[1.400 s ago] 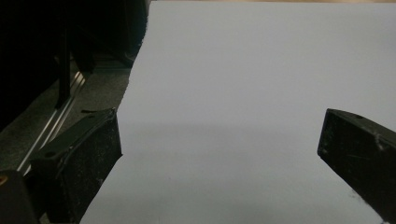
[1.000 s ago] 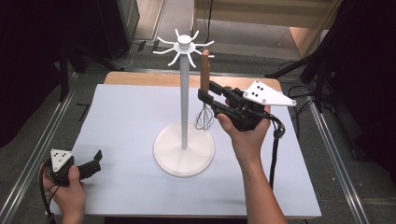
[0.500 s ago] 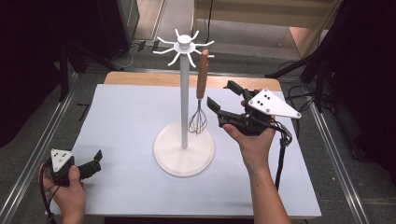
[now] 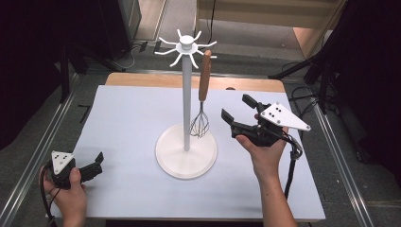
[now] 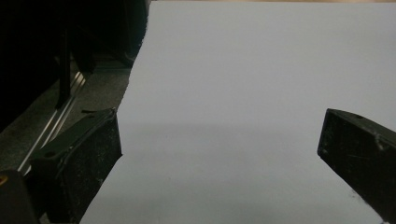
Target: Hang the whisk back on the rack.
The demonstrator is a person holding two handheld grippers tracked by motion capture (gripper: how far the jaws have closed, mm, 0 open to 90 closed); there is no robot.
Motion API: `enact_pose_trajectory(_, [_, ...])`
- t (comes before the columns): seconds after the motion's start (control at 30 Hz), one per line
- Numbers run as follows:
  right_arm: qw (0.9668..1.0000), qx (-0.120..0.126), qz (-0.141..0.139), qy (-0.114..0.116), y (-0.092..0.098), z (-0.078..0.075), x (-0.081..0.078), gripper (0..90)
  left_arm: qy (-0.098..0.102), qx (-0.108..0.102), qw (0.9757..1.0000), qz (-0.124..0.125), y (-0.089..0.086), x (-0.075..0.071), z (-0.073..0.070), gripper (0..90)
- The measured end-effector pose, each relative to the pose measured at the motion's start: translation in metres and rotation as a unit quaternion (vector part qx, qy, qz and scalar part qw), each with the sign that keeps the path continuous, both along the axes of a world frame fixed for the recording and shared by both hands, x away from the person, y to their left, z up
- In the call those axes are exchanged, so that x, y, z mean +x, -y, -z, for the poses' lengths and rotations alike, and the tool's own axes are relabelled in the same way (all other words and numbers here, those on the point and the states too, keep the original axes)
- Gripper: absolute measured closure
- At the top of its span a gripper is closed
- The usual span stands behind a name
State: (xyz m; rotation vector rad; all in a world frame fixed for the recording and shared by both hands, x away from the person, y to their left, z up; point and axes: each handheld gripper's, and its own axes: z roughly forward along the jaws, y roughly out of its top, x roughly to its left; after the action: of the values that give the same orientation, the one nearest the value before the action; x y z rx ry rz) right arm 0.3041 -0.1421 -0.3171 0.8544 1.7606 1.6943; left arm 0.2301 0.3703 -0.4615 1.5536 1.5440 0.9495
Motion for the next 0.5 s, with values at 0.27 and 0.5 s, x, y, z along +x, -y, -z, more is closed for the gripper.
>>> enact_pose_trajectory(0.27, [0.9995,-0.010,0.025,-0.015,0.013,0.017,-0.004,14.0,0.001,0.000,1.0000,0.000,0.000,0.000,0.000,0.1])
enact_pose_trajectory(0.5, [0.9990,-0.010,0.039,-0.020,0.029,0.034,-0.008,7.5,0.001,0.001,1.0000,0.000,0.000,0.000,0.000,0.1])
